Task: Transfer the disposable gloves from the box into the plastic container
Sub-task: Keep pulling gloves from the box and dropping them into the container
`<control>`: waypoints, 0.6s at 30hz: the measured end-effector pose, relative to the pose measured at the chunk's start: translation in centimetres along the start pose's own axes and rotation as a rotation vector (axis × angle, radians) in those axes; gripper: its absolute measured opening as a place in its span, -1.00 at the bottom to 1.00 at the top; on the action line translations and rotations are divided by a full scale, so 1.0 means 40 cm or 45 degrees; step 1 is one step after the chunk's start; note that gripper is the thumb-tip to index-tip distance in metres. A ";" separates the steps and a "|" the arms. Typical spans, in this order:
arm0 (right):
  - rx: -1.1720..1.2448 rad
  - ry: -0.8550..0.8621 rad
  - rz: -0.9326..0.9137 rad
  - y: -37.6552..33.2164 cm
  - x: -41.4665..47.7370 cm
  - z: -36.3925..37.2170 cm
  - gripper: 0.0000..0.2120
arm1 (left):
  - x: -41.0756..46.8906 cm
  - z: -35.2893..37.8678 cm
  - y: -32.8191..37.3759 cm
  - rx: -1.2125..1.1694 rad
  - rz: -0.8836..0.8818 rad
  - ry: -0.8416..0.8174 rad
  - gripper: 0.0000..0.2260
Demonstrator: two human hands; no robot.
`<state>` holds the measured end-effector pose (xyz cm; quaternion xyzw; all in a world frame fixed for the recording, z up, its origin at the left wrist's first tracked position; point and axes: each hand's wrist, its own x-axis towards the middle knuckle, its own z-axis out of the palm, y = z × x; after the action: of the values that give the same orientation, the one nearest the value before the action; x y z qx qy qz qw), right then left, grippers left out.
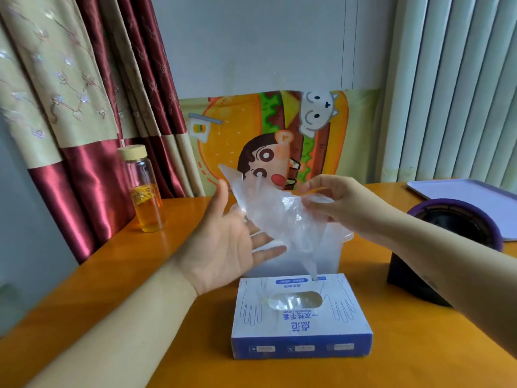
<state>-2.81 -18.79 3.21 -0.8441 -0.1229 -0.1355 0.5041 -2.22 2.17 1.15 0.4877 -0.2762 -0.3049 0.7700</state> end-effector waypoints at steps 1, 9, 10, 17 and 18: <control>-0.031 -0.017 0.023 0.005 0.002 0.000 -0.81 | 0.007 0.003 0.007 0.026 0.059 0.074 -0.30; -0.324 0.091 -0.035 0.019 -0.002 -0.006 -0.72 | 0.087 0.040 -0.024 0.029 0.105 0.580 -0.82; -0.313 0.250 -0.090 0.016 -0.009 -0.022 -0.68 | 0.094 0.032 -0.022 -0.006 0.146 0.661 -0.82; -0.293 0.027 -0.273 -0.067 -0.069 -0.033 -0.21 | 0.106 0.020 -0.017 -0.090 0.214 0.899 -0.82; -0.431 -0.021 -0.302 -0.069 -0.067 -0.021 -0.13 | 0.107 0.025 -0.021 -0.082 0.206 0.888 -0.81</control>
<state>-6.33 -18.47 4.90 -0.8975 -0.2009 -0.2055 0.3344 -0.30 -1.87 1.29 0.5146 -0.0246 -0.0666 0.8545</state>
